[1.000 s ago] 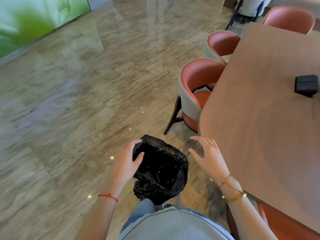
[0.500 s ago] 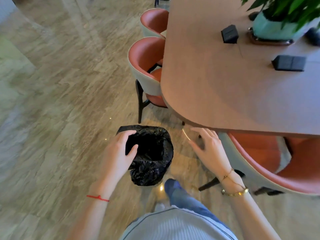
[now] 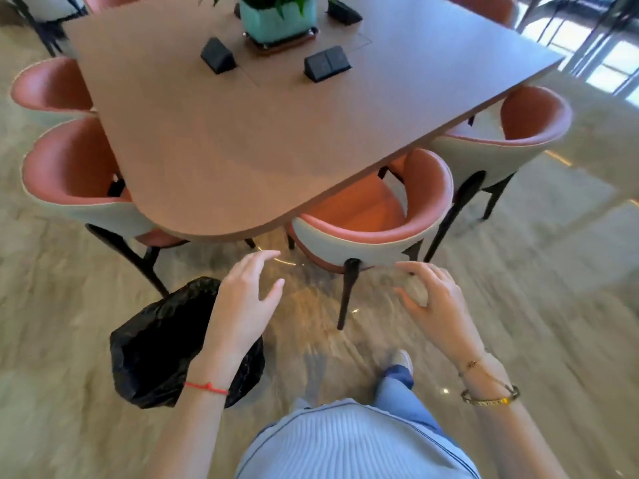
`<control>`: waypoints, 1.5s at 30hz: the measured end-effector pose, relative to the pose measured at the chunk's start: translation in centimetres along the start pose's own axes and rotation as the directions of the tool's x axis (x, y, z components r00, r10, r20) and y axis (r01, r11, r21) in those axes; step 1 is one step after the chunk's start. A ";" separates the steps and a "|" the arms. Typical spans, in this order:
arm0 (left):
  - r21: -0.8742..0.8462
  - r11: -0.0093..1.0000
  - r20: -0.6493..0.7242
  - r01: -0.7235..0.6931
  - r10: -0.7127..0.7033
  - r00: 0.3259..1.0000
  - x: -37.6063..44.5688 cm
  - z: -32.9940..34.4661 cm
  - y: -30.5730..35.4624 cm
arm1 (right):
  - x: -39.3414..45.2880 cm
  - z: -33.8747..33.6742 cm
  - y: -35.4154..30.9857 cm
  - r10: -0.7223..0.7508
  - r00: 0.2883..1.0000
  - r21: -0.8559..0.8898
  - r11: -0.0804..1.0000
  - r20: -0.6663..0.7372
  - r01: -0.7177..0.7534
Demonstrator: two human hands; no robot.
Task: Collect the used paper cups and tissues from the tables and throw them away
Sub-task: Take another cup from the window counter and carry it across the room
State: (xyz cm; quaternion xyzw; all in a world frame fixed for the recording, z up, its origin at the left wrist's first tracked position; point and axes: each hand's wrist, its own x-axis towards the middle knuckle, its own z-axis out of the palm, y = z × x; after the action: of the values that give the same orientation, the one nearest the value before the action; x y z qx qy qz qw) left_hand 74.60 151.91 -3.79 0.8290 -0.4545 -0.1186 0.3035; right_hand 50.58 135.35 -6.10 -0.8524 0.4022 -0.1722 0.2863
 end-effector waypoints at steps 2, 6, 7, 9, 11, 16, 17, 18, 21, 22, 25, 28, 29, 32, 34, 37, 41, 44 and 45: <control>-0.006 0.996 0.049 -0.089 0.089 0.995 2.2 2.5 3.5 | -0.8 -2.7 3.1 0.068 0.995 -0.003 0.998 -0.067 -0.069; -0.055 0.969 0.117 -0.239 0.244 0.963 6.4 8.8 11.3 | -1.9 -8.9 10.0 0.172 0.965 -0.004 0.984 -0.198 -0.176; -0.075 0.960 0.120 -0.268 0.276 0.954 7.3 10.6 13.4 | -2.2 -10.6 11.8 0.191 0.957 -0.008 0.980 -0.218 -0.198; -0.112 0.939 0.128 -0.324 0.337 0.933 9.2 14.1 17.7 | -2.8 -13.9 15.4 0.237 0.936 -0.018 0.968 -0.259 -0.250; -0.136 0.919 0.144 -0.370 0.388 0.911 10.8 17.6 22.0 | -3.4 -17.2 18.9 0.283 0.913 -0.021 0.953 -0.295 -0.302; -0.173 0.885 0.229 -0.431 0.462 0.857 14.5 24.6 30.9 | -3.9 -23.8 26.3 0.378 0.845 -0.001 0.913 -0.378 -0.409; -0.180 0.882 0.244 -0.436 0.469 0.849 15.3 25.8 32.3 | -3.7 -24.7 27.5 0.391 0.832 0.009 0.907 -0.393 -0.421; -0.187 0.877 0.259 -0.442 0.478 0.839 16.2 27.0 33.6 | -3.5 -25.6 28.7 0.404 0.821 0.022 0.901 -0.403 -0.433; -0.202 0.860 0.300 -0.468 0.509 0.807 19.2 30.8 37.2 | -2.0 -27.8 32.8 0.453 0.788 0.060 0.879 -0.418 -0.473; -0.208 0.857 0.311 -0.472 0.515 0.799 20.4 32.2 38.4 | -1.3 -28.5 34.4 0.467 0.775 0.069 0.871 -0.425 -0.487; -0.235 0.845 0.335 -0.481 0.535 0.776 24.5 36.9 42.4 | 1.6 -30.8 39.3 0.503 0.736 0.091 0.847 -0.453 -0.523; -0.266 0.826 0.365 -0.498 0.564 0.741 29.5 41.7 47.3 | 5.5 -34.1 44.5 0.516 0.707 0.102 0.835 -0.483 -0.540; -0.271 0.818 0.369 -0.508 0.576 0.730 31.4 43.1 49.1 | 7.0 -35.4 46.3 0.519 0.697 0.104 0.832 -0.495 -0.545; -0.287 0.787 0.367 -0.547 0.617 0.696 37.4 47.1 55.1 | 11.8 -40.2 51.4 0.528 0.660 0.108 0.817 -0.535 -0.566; -0.293 0.762 0.354 -0.577 0.647 0.675 41.4 49.6 59.2 | 14.7 -43.5 54.6 0.527 0.635 0.119 0.813 -0.565 -0.570; -0.297 0.726 0.346 -0.621 0.687 0.639 46.9 53.1 64.6 | 18.8 -47.6 59.1 0.534 0.600 0.131 0.802 -0.595 -0.583; -0.318 0.706 0.361 -0.632 0.707 0.608 52.7 57.5 70.0 | 23.5 -51.6 64.6 0.555 0.572 0.131 0.777 -0.603 -0.615; -0.321 0.716 0.375 -0.620 0.697 0.611 56.8 61.1 73.3 | 27.3 -54.1 69.1 0.577 0.574 0.139 0.765 -0.582 -0.628; -0.320 0.720 0.376 -0.616 0.693 0.615 58.2 62.5 74.3 | 28.7 -54.9 70.7 0.578 0.576 0.144 0.767 -0.578 -0.625</control>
State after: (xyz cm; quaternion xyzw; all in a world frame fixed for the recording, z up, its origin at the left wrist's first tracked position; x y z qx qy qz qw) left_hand 26.96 49.20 -2.95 0.5229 -0.7742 -0.2321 0.2707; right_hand -1.99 57.44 -5.91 -0.5769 0.7413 -0.3062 0.1549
